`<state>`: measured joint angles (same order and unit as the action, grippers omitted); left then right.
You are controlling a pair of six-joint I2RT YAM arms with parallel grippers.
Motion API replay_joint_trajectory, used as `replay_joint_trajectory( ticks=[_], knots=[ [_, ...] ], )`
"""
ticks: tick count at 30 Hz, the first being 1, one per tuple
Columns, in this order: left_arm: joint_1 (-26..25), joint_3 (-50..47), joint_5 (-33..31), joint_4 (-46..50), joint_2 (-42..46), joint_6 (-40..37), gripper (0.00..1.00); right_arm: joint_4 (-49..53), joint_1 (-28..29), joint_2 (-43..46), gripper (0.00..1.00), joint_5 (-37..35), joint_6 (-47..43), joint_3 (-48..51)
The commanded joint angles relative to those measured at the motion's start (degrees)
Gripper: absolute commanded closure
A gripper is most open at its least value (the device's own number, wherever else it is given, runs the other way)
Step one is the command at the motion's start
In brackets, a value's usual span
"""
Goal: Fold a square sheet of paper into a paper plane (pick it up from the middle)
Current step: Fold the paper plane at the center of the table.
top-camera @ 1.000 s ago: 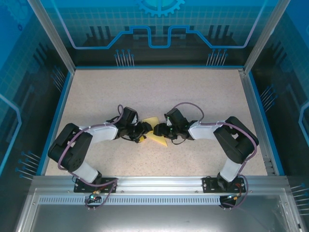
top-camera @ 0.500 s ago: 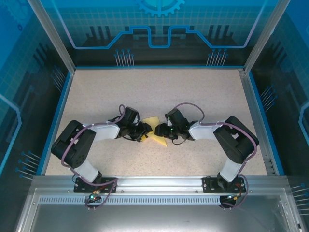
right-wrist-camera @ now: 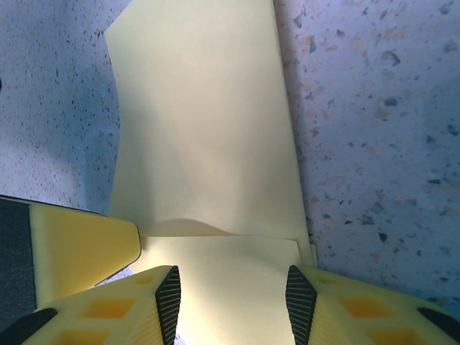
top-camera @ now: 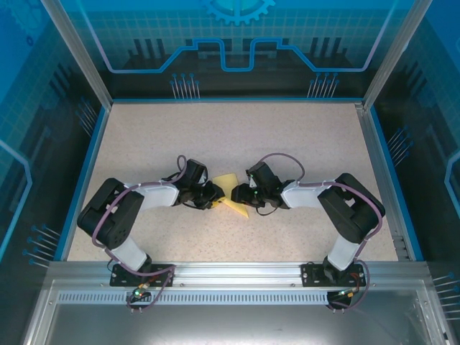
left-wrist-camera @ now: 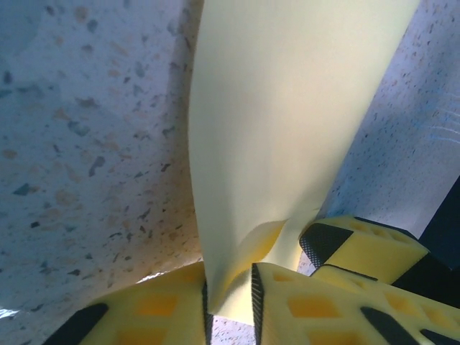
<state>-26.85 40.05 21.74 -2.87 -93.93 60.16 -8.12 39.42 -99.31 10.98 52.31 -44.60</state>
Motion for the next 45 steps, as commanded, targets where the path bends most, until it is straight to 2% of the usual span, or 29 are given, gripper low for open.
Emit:
replay_joint_trajectory(
  ticks=[1, 11, 18, 20, 24, 26, 29, 35, 39, 45],
  knots=[
    [-0.4, 0.7, 0.6, -0.7, 0.8, -0.1, 0.82, 6.9, -0.2, -1.8, 0.54, -1.9, -2.6, 1.6],
    [-1.4, 2.0, -0.5, 2.7, 1.6, -2.3, 0.96, 6.7, -0.1, 4.4, 0.53, -5.5, -17.0, -0.1],
    [-2.9, 4.5, -5.0, 9.0, 4.4, -1.6, 0.97, -0.7, 0.9, 14.6, 0.40, -10.2, -26.9, 6.8],
    [-3.6, 5.4, -6.7, 11.2, 5.5, -0.6, 0.97, -3.6, 2.6, 18.1, 0.37, -13.2, -31.6, 10.0],
    [-5.2, 7.5, -9.6, 15.3, 6.7, 0.5, 0.96, -7.0, 8.9, 21.1, 0.39, -20.4, -42.9, 14.3],
    [-5.6, 8.5, -10.3, 16.6, 6.7, 0.9, 0.96, -7.0, 11.0, 20.6, 0.43, -21.8, -45.7, 14.8],
    [-6.0, 9.6, -10.8, 17.9, 6.5, 1.0, 0.96, -12.3, 14.6, 18.3, 0.47, -25.7, -48.0, 15.6],
    [-6.5, 10.1, -10.9, 18.3, 6.3, 1.4, 0.96, -19.4, 18.7, 9.2, 0.57, -32.7, -50.1, 13.4],
    [-6.4, 10.0, -11.0, 18.6, 6.4, 1.4, 0.96, -24.1, 19.6, 4.4, 0.61, -36.4, -50.9, 12.5],
    [-6.4, 9.7, -11.1, 18.6, 6.9, 1.7, 0.96, -30.2, 19.6, 2.8, 0.64, -38.7, -50.6, 13.4]
  ],
)
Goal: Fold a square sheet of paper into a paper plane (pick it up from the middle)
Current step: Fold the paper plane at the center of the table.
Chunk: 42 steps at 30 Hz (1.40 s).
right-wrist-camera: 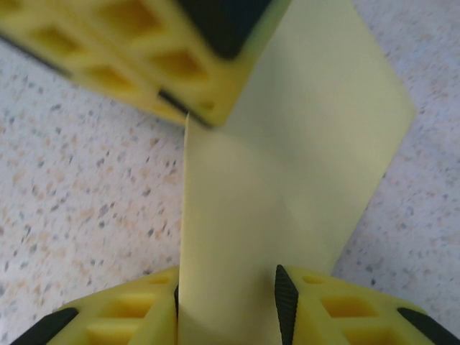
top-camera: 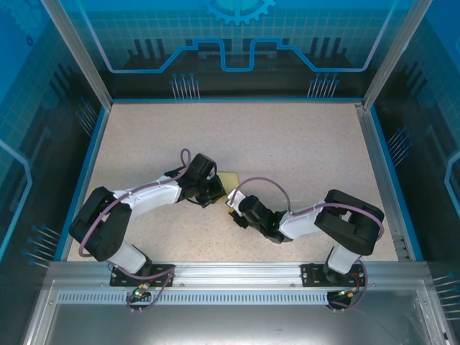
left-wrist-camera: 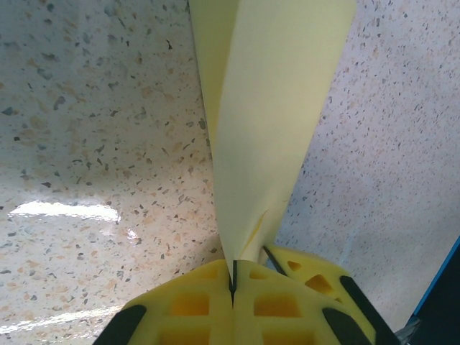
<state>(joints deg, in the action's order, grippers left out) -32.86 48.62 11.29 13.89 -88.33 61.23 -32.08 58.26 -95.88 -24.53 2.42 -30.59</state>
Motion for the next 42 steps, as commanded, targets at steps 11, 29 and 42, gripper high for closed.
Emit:
replay_joint_trajectory(
  ticks=[11, 29, 42],
  knots=[
    [0.5, 2.2, -2.5, 4.6, 2.8, -1.1, 0.78, -8.3, 0.7, -1.9, 0.81, -2.2, -1.4, 0.9],
    [7.3, -5.9, -0.2, -1.4, 13.3, -6.5, 0.37, -9.0, -11.9, 2.4, 0.84, 28.1, 17.7, 4.9],
    [6.3, -12.9, 7.9, -19.3, 9.4, -7.0, 0.51, -5.9, -17.3, -0.3, 0.87, 41.5, 28.2, 1.8]
  ],
)
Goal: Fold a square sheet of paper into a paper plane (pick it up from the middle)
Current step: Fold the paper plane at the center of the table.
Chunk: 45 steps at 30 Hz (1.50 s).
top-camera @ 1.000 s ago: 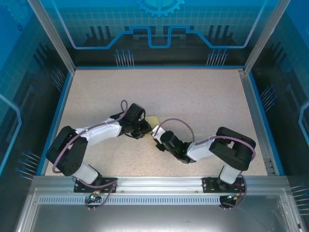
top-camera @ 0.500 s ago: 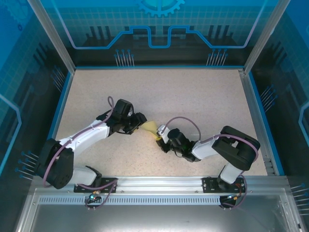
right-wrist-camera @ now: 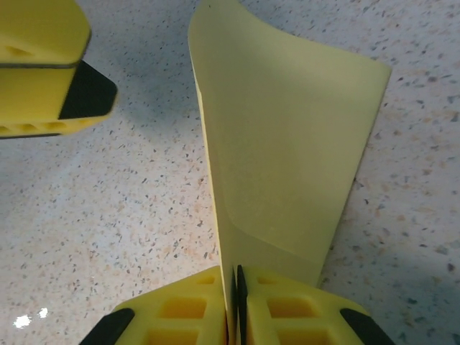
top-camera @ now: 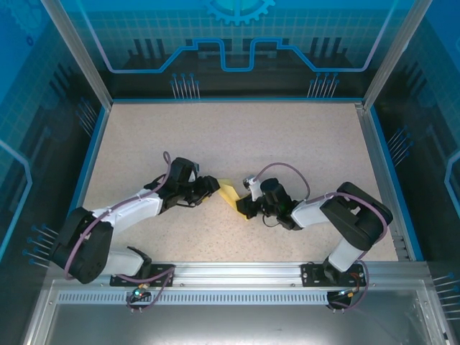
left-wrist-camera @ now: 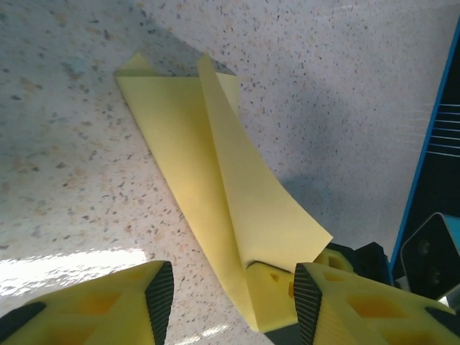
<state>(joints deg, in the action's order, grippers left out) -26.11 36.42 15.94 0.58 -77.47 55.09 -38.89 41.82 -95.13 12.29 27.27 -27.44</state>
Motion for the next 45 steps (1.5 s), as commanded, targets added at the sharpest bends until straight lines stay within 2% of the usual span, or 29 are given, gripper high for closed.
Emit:
replay_joint_trajectory(
  ticks=[1, 13, 32, 45],
  knots=[
    [-0.6, -0.7, 3.5, -6.6, -2.0, -0.9, 0.52, 1.1, -1.1, -1.2, 0.87, 4.9, 3.6, -1.4],
    [-2.6, -0.6, 5.4, -11.8, -6.5, -1.5, 0.66, 2.7, -1.8, -5.3, 0.85, 8.6, 6.8, -4.2],
    [-4.6, 2.1, 4.8, -10.6, -11.3, -0.8, 0.64, 8.9, -2.0, -3.7, 0.79, 9.0, 6.7, -6.4],
    [-4.6, 3.8, 4.9, -10.6, -13.8, -1.7, 0.65, 15.9, -2.2, 2.1, 0.70, 7.0, 8.2, -4.8]
  ],
)
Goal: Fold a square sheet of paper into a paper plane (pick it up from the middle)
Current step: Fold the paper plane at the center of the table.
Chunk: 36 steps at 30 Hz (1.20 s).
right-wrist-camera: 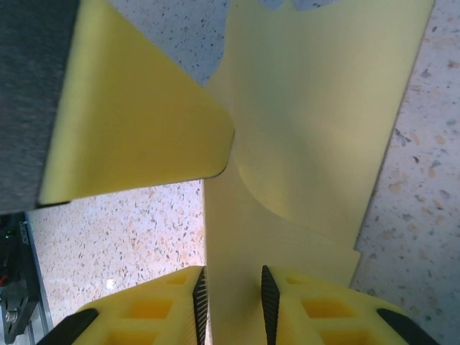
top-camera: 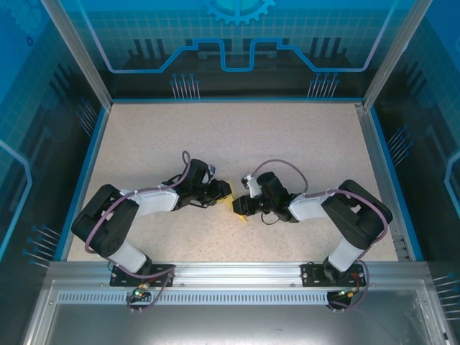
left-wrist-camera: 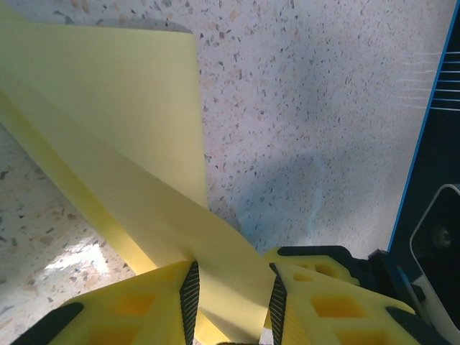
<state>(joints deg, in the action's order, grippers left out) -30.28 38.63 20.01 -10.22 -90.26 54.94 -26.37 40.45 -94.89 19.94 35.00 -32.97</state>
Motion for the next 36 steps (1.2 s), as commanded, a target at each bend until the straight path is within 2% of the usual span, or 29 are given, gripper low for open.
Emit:
replay_joint_trajectory(
  ticks=[1, 7, 13, 25, 36],
  knots=[
    [-0.6, 1.8, 0.9, 0.3, -1.2, -1.6, 0.65, 3.7, -0.8, 2.5, 0.69, -1.1, 0.4, 1.1],
    [-0.5, 3.1, 1.2, 0.7, -2.6, -1.8, 0.65, 8.3, -0.4, 6.1, 0.66, -4.1, -0.8, 1.8],
    [-0.6, 4.1, 1.3, 1.4, -3.4, -1.9, 0.65, 13.2, 0.5, 8.4, 0.67, -6.0, -2.6, 1.6],
    [-0.9, 4.0, 1.1, 2.0, -3.4, -1.8, 0.65, 14.3, 2.0, 7.5, 0.81, -6.1, -2.9, 1.5],
    [-1.0, 3.4, 0.9, 2.2, -2.8, -1.9, 0.65, 12.5, 2.2, 4.8, 0.88, -3.1, -3.7, 1.3]
  ],
)
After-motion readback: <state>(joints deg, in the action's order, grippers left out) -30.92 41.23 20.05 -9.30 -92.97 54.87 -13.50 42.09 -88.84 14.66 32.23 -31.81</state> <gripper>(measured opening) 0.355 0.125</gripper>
